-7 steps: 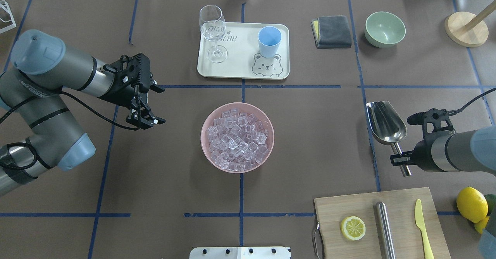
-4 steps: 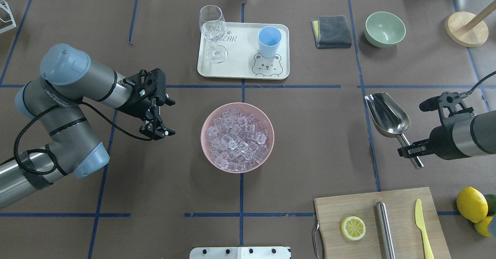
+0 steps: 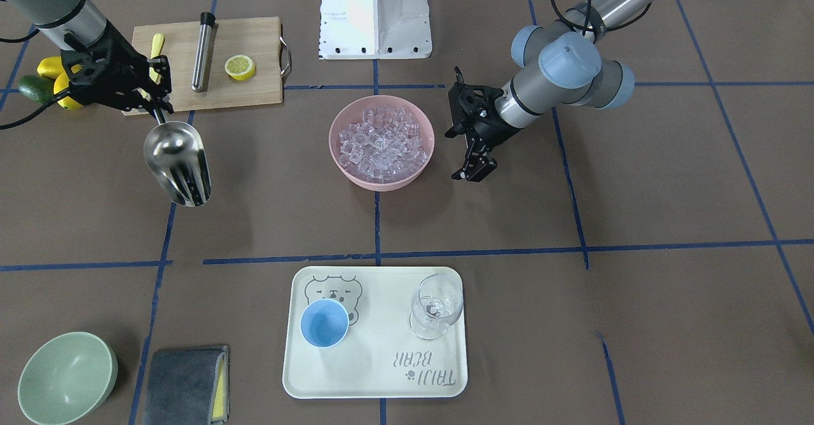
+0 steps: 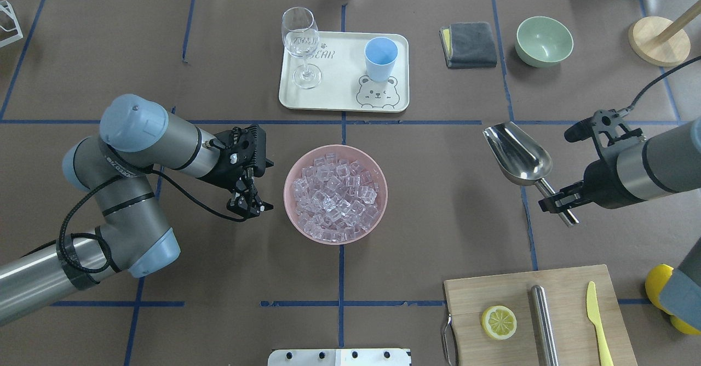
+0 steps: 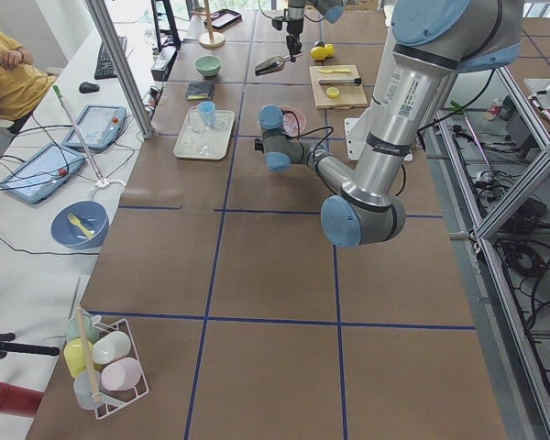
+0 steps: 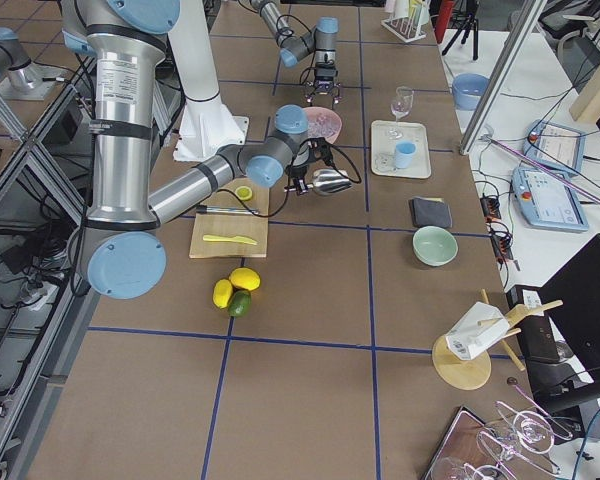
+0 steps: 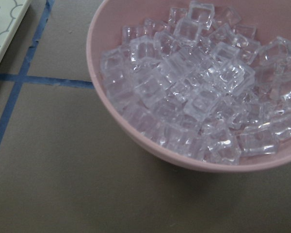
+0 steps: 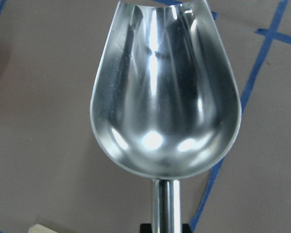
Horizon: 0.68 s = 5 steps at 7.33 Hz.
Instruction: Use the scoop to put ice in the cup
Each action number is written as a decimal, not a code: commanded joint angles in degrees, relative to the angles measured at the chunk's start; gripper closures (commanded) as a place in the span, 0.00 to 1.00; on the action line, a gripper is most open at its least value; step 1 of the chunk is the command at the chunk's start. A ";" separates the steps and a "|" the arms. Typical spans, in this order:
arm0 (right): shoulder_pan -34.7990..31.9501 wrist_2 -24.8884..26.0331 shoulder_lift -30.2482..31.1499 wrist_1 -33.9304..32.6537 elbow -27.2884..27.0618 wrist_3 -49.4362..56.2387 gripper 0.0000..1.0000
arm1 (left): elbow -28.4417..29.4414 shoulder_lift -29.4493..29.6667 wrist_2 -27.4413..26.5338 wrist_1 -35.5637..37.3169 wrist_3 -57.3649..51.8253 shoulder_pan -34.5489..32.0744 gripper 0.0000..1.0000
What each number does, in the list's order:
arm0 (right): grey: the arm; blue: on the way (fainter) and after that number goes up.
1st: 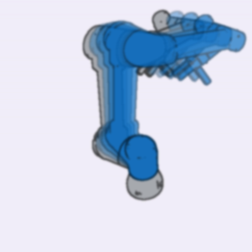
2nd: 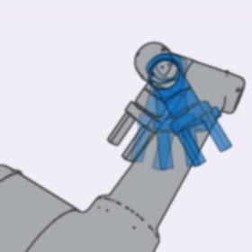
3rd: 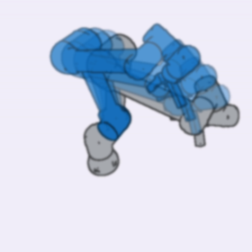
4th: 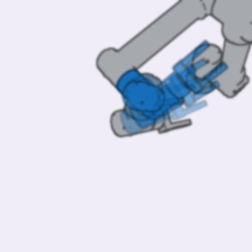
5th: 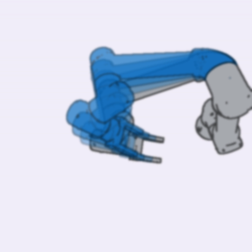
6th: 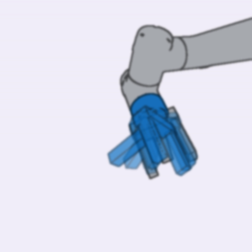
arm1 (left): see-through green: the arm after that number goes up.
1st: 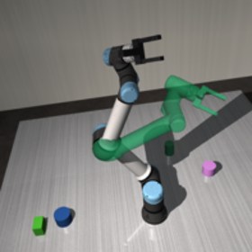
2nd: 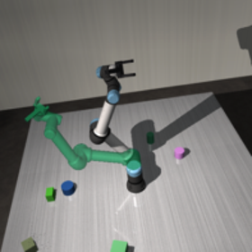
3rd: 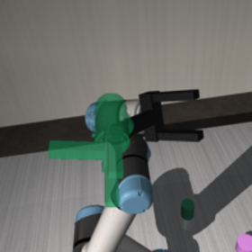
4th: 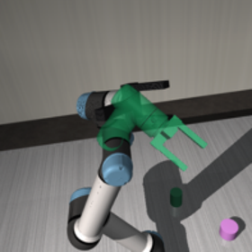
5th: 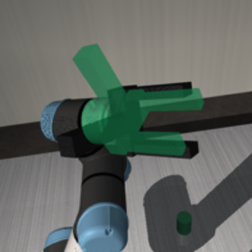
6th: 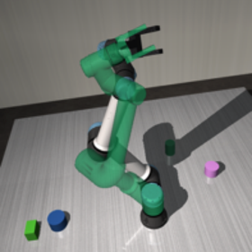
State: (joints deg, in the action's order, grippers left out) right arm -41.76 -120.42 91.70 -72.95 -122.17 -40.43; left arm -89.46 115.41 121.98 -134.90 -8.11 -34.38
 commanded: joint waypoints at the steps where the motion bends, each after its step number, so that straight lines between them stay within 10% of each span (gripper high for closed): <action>1: 2.02 0.62 -11.23 -15.66 -1.22 3.06 1.00 | 0.34 -0.01 -0.60 -0.36 0.02 0.63 0.00; 5: 8.00 7.64 -31.20 -45.13 -1.76 13.41 1.00 | 0.77 -0.01 -0.77 -0.27 0.02 0.63 0.00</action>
State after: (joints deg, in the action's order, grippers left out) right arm -35.38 -115.25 65.39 -109.92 -123.77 -31.20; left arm -88.97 115.44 121.27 -135.20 -8.09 -33.75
